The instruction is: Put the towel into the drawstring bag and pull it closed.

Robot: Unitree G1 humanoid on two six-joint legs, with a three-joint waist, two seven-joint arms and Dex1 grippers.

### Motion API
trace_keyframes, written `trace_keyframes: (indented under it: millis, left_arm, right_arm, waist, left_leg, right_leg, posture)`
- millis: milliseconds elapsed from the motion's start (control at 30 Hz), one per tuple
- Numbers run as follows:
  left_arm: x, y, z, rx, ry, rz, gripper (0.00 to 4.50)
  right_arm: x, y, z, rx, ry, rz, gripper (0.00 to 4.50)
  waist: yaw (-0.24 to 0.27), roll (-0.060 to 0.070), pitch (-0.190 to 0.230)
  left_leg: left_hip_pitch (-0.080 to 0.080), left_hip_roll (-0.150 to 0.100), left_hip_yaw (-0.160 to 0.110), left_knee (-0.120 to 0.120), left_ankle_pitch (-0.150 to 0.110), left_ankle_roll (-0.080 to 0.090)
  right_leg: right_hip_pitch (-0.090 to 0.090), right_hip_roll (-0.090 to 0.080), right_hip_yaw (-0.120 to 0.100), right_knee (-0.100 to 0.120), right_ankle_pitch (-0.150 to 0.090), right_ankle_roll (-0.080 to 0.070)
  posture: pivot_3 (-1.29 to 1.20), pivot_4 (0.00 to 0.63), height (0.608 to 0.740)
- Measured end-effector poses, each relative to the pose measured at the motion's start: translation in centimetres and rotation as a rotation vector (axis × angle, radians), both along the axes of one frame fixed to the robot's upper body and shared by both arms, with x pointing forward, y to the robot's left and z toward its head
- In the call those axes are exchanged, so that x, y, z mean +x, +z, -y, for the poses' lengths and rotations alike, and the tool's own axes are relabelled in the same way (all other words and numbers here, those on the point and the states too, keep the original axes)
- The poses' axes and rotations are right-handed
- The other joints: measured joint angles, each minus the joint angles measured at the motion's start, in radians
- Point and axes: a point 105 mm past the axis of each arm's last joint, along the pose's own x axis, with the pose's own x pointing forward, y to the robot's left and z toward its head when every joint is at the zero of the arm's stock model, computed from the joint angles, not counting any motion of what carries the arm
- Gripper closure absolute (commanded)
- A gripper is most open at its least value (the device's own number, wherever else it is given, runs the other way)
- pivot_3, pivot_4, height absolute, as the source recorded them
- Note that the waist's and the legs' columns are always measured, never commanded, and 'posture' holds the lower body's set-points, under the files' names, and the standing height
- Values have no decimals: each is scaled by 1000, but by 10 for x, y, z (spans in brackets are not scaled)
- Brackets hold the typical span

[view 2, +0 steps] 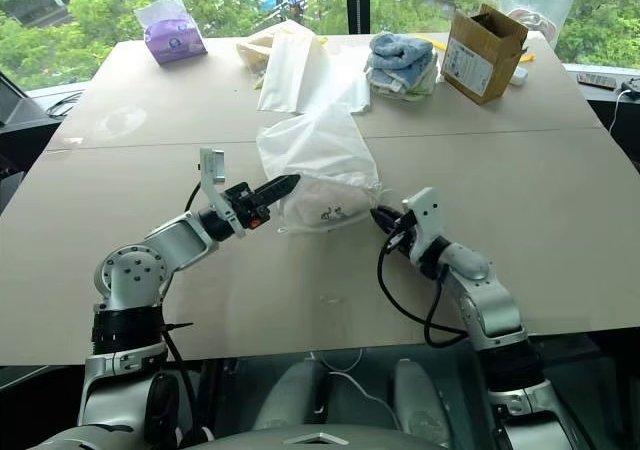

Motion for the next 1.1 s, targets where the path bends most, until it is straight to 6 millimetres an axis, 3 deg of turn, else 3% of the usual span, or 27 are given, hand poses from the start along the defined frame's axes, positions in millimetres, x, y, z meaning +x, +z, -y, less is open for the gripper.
trace_keyframes:
  millis: [233,367,533,633,700,833,967,1100]
  left_arm:
    - [0,0,0,3,4,-1,4500]
    - [1,-1,0,4,5,-1,4500]
    - [0,-1,2,-4,1,-3,4500]
    - [0,-1,4,-12,-4,-3,4500]
    - [0,-1,6,-18,-9,-1,4500]
    - [0,-1,6,-20,-6,-1,4500]
    - [0,-4,7,-24,0,-6,4500]
    - [-1,-10,6,-26,16,-14,4500]
  right_arm:
    - [-7,9,5,107,5,-26,4486]
    - [-22,31,9,282,54,-64,4486]
    - [-44,77,7,619,189,-101,4486]
    - [-34,102,11,787,141,-80,4486]
    - [-16,111,18,845,12,-63,4486]
    - [1,89,25,703,-165,-73,4486]
    - [15,58,31,172,-314,83,4486]
    - [16,47,33,-110,-308,214,4486]
  waist:
    - [1,0,0]
    - [1,0,0]
    - [-1,0,0]
    - [-2,0,0]
    - [-1,0,0]
    - [2,0,0]
    - [-2,0,0]
    - [-3,0,0]
  left_leg:
    - [0,0,0,0,0,0]
    - [0,0,0,0,0,0]
    - [0,0,-1,0,0,0]
    - [0,0,0,0,0,0]
    - [0,0,0,0,0,0]
    - [-1,0,-1,0,0,0]
    - [0,-1,1,0,0,0]
    - [0,0,1,0,0,0]
  right_leg:
    - [0,0,0,0,0,0]
    - [0,-1,0,0,0,0]
    - [0,0,-1,0,0,0]
    - [0,0,0,0,0,0]
    - [0,0,0,1,0,0]
    - [-1,0,-1,0,0,0]
    - [-1,0,1,0,0,0]
    - [-1,1,1,1,0,0]
  posture:
    - [0,150,740]
    - [0,150,740]
    - [0,150,740]
    - [0,150,740]
    - [0,150,740]
    - [0,150,740]
    - [0,150,740]
    - [0,150,740]
